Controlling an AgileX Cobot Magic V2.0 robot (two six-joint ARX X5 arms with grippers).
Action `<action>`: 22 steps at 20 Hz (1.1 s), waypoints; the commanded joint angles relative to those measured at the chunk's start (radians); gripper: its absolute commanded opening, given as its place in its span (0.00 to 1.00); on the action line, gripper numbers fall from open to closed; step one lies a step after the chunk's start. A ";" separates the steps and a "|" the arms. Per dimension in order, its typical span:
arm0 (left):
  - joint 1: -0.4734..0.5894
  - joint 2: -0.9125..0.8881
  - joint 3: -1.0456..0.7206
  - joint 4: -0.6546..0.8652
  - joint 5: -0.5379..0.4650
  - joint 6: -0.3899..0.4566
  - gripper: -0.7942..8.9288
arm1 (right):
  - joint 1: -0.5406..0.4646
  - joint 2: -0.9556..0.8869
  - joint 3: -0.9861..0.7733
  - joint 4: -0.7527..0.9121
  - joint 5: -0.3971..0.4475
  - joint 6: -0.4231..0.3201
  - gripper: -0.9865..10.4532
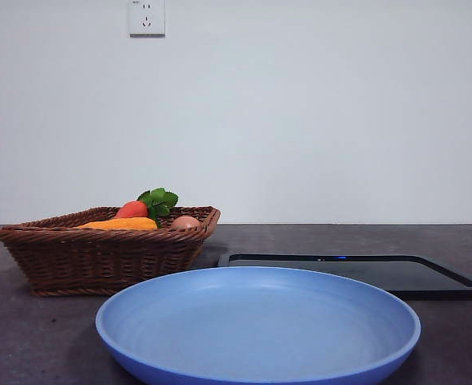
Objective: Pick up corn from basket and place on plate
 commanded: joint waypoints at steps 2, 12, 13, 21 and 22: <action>0.003 -0.002 -0.007 0.007 -0.002 -0.105 0.09 | 0.000 -0.001 -0.006 0.056 -0.008 0.090 0.09; 0.003 -0.002 -0.007 0.032 0.004 -0.282 0.09 | -0.001 -0.001 -0.006 0.066 -0.027 0.351 0.09; 0.003 -0.002 -0.006 0.045 0.014 -0.315 0.09 | -0.001 -0.001 -0.004 0.066 -0.046 0.361 0.09; 0.003 0.003 0.039 0.080 0.136 -0.423 0.09 | -0.001 0.000 0.076 -0.003 -0.082 0.515 0.09; 0.003 0.006 0.051 0.076 0.150 -0.427 0.09 | 0.000 0.002 0.099 -0.026 -0.082 0.515 0.09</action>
